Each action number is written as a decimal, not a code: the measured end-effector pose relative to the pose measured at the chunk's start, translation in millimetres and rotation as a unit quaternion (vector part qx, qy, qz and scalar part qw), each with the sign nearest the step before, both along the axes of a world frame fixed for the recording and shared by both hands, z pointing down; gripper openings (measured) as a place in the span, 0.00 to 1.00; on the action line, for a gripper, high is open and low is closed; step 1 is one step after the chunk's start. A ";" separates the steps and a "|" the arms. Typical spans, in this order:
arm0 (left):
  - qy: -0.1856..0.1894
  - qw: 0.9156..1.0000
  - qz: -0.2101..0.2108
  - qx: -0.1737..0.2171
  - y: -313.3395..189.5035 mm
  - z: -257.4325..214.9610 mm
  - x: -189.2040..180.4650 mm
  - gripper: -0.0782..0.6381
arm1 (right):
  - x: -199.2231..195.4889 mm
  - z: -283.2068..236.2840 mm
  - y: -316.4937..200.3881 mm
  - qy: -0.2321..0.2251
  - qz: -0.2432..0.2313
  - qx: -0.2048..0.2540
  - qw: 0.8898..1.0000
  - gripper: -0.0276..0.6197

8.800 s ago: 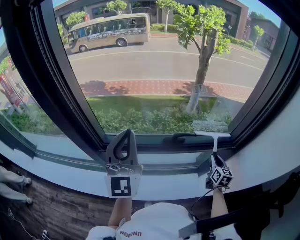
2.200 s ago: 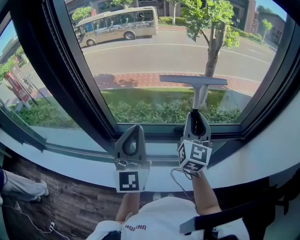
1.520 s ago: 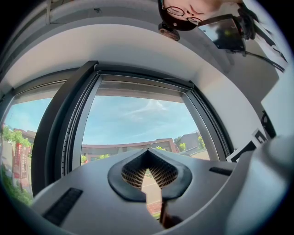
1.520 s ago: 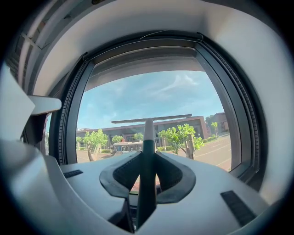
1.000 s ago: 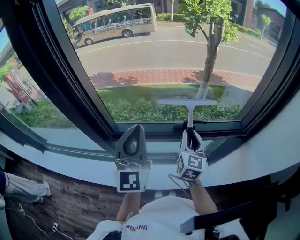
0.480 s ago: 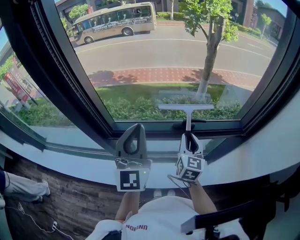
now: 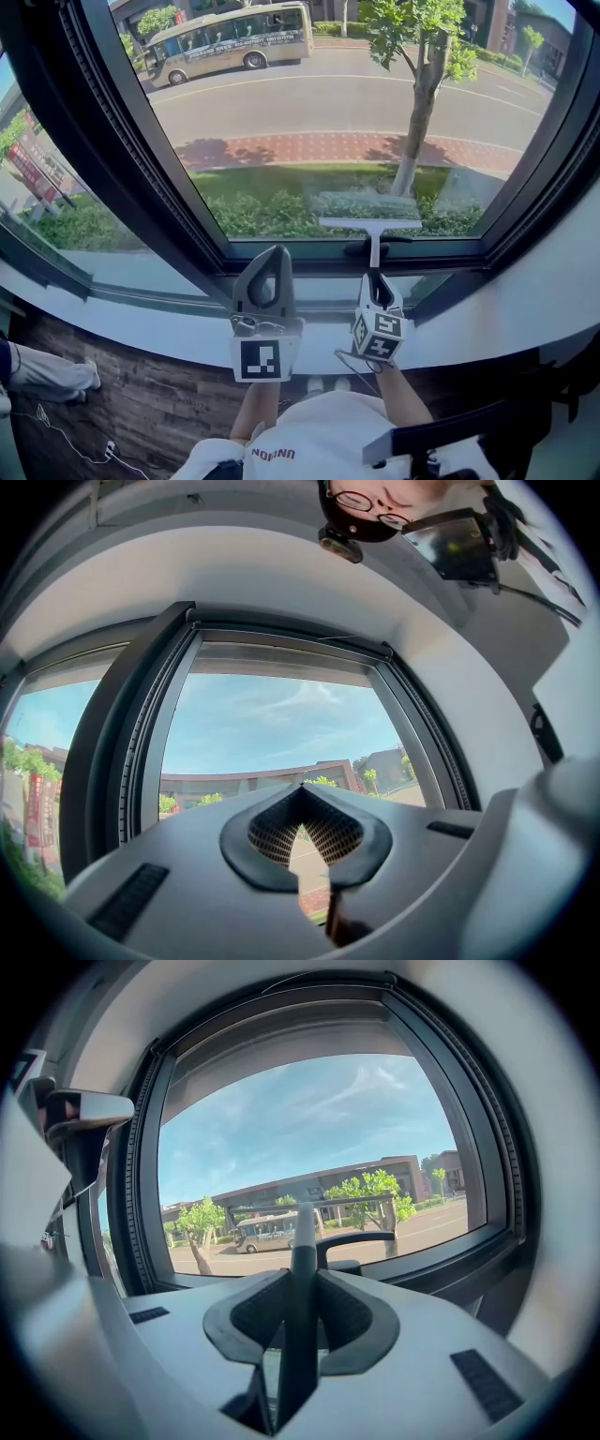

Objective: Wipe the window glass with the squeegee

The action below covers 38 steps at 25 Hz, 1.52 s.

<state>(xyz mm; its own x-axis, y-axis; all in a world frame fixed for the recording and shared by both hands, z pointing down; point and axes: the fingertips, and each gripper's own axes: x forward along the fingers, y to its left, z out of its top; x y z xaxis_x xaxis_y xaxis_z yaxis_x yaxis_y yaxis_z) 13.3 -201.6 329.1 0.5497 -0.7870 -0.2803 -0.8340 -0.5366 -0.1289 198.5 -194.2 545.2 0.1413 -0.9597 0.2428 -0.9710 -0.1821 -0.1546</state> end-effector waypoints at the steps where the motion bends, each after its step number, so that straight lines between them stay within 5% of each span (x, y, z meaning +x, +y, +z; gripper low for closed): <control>1: -0.001 1.000 0.000 0.000 0.1 1.1 -0.4 0.10 | -0.2 3.8 0.4 0.000 0.000 -0.004 1.000 0.19; 25: 0.009 1.000 -0.005 0.002 -2.2 1.6 -3.1 0.10 | 5.0 24.8 6.1 0.018 0.007 -0.040 0.999 0.19; 32: -0.001 0.999 -0.032 -0.009 -6.4 13.8 -22.4 0.10 | -11.9 -73.3 22.9 0.116 -0.012 0.097 0.988 0.19; 38: 0.025 0.998 -0.064 -0.008 -7.8 8.1 -50.5 0.10 | -52.3 -243.4 8.7 0.175 -0.039 0.296 0.938 0.19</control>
<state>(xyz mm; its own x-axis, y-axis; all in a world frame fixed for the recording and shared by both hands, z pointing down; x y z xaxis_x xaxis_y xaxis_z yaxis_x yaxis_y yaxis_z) -37.2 -209.3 337.3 0.4299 -0.8543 -0.2922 -0.9010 -0.4266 -0.0787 146.2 -185.5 301.8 0.0377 -0.9227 -0.3837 -0.9880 -0.0919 0.1239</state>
